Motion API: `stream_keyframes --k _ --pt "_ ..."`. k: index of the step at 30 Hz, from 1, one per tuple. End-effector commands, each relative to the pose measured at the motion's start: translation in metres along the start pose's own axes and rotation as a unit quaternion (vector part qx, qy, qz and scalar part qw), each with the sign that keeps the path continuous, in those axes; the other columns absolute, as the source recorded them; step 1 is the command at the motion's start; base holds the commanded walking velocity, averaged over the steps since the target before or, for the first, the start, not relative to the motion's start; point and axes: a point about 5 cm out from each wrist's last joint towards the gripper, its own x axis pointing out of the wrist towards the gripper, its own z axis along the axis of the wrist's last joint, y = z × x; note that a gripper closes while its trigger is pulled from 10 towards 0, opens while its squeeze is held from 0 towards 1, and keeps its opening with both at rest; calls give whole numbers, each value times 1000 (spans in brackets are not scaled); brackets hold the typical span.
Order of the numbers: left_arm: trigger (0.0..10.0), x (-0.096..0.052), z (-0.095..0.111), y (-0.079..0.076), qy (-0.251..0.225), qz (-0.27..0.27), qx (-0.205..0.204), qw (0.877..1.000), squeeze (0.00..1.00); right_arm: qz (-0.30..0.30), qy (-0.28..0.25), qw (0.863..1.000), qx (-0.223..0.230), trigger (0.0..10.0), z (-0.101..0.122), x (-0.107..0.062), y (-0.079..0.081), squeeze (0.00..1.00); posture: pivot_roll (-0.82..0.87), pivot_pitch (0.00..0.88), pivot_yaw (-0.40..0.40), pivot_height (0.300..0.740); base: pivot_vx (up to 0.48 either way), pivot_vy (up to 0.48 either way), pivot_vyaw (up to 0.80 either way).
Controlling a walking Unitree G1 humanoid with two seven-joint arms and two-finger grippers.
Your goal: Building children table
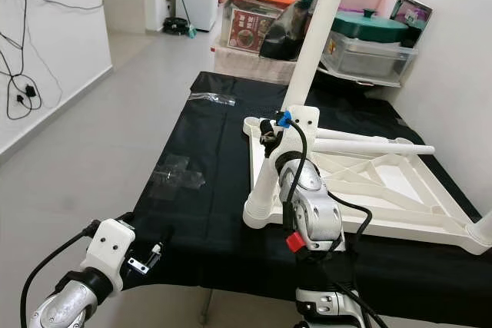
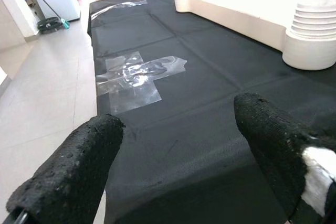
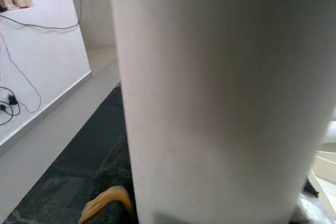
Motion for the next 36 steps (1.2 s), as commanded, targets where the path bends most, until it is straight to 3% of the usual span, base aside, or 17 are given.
stream_keyframes --k 1,5,9,19,26,30,36 --pt "10000 1 -2 0 3 -3 3 1000 0 -55 70 996 -14 10000 -33 -1 -18 0 65 0 -111 740 0 0 0" --pt "10000 2 -2 0 2 -2 5 1000 0 -59 52 997 -17 10000 -29 -2 -17 0 65 0 -111 740 0 0 0" --pt "10000 2 -2 1 2 -2 6 1000 0 -52 2 998 -33 10000 -19 -9 -15 0 63 0 -107 740 0 0 0" --pt "10000 3 -2 2 1 -3 7 1000 0 -34 -19 998 -51 10000 -15 -16 -9 0 59 0 -102 740 0 0 0" --pt "10000 4 -2 1 1 -3 7 1000 0 -9 5 999 -46 10000 -20 -12 -3 0 63 0 -108 740 0 0 0" --pt "10000 5 -3 1 2 -2 6 1000 0 9 46 998 -35 10000 -30 -7 0 0 67 0 -112 740 0 0 0" --pt "10000 5 -4 -2 4 -3 3 1000 0 19 68 997 -22 10000 -27 3 -6 0 65 0 -121 740 0 0 0"
